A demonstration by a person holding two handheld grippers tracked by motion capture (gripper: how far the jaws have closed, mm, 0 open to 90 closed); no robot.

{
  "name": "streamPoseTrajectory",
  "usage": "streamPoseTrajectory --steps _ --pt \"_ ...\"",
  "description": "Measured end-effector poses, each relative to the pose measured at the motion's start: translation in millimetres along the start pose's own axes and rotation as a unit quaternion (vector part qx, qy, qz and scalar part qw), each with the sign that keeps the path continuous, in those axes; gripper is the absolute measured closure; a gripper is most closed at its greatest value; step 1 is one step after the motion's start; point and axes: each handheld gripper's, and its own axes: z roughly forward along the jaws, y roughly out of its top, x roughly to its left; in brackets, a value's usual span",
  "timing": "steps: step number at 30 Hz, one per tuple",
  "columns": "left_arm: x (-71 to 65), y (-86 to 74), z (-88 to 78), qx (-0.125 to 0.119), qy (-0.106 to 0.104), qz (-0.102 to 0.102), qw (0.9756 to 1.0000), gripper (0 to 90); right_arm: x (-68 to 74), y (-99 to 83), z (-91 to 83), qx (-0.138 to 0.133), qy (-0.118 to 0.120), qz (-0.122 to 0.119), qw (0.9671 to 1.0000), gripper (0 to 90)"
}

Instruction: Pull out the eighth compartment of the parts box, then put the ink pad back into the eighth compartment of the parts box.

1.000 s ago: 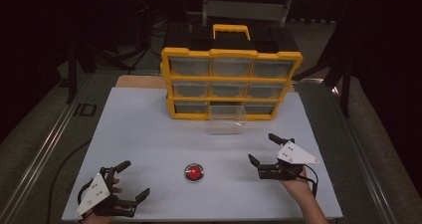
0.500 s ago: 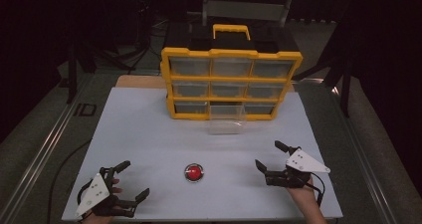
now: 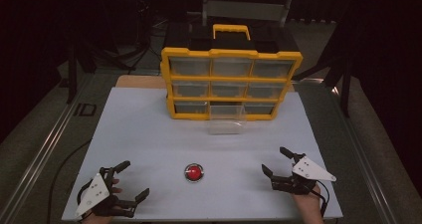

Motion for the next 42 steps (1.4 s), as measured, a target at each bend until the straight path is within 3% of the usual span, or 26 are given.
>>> streamPoseTrajectory --steps 7,14,17,27,31,36,42 --pt "-0.4 -0.6 0.7 0.003 -0.001 0.001 1.0 0.2 3.9 -2.0 3.2 -0.012 0.022 0.002 0.9997 12.4" --pt "0.1 -0.9 0.6 0.003 0.0 0.001 1.0 0.2 8.6 -4.1 6.4 -0.009 0.003 -0.015 0.9998 12.4" --pt "0.0 -1.0 0.9 0.004 0.0 0.0 1.0 0.2 7.6 -4.9 7.0 -0.01 0.009 -0.007 0.9999 12.4" --pt "0.3 -0.8 0.5 0.003 0.003 -0.003 1.0 0.2 10.1 -4.3 8.8 -0.005 0.017 -0.013 0.9998 12.4" --pt "2.3 2.4 -2.7 -0.004 0.011 -0.015 0.9998 0.2 11.4 -3.2 9.5 -0.005 0.02 -0.014 0.9997 12.4" --pt "4.7 9.4 -5.5 -0.001 0.012 -0.015 0.9998 0.1 11.7 -0.9 8.6 -0.009 0.019 -0.016 0.9997 12.5" --pt "15.8 19.4 -9.4 0.021 0.003 -0.037 0.9991 0.2 10.8 0.3 6.9 -0.014 0.022 -0.008 0.9996 12.5"
